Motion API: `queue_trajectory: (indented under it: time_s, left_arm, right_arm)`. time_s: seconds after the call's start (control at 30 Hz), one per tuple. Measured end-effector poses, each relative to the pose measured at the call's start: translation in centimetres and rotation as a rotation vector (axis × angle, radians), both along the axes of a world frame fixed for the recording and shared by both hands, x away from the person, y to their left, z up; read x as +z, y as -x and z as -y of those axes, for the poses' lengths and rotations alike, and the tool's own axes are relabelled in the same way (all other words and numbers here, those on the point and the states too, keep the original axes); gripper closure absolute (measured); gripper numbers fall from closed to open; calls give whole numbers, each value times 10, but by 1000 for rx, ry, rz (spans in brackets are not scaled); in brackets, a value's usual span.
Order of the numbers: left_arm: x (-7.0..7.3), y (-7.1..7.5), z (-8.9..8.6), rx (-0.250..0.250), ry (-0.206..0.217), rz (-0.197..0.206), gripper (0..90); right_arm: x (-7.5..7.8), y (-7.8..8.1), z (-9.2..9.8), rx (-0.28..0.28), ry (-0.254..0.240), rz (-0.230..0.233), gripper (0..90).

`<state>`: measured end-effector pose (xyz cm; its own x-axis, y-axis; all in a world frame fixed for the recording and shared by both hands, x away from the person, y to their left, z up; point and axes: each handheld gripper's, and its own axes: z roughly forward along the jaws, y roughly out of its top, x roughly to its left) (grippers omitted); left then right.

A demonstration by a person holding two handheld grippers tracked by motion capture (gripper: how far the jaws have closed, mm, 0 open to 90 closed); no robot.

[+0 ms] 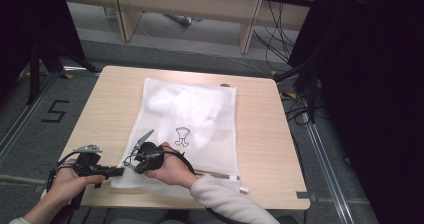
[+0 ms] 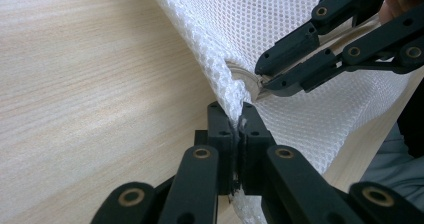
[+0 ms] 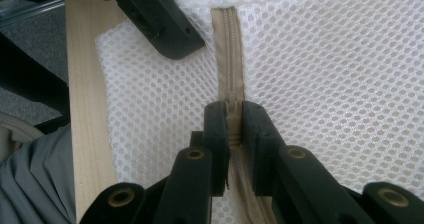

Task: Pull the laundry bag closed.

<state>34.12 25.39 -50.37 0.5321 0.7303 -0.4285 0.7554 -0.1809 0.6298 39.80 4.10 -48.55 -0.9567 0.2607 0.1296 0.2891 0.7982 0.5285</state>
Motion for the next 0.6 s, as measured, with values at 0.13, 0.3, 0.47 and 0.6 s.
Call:
queue_trajectory:
  time_s: [0.13,0.3,0.47,0.6]
  left_arm:
    - [0,0,0,6,0,5,862]
    - [0,-1,-1,0,-2,0,862]
    - [0,0,-1,1,-1,0,863]
    - [0,0,0,7,0,3,863]
  right_arm:
    - [0,1,2,-9,6,-7,822]
    - [0,1,4,-13,14,-12,822]
    - [-1,1,6,-9,11,-15,822]
    - [0,1,6,-9,14,-7,822]
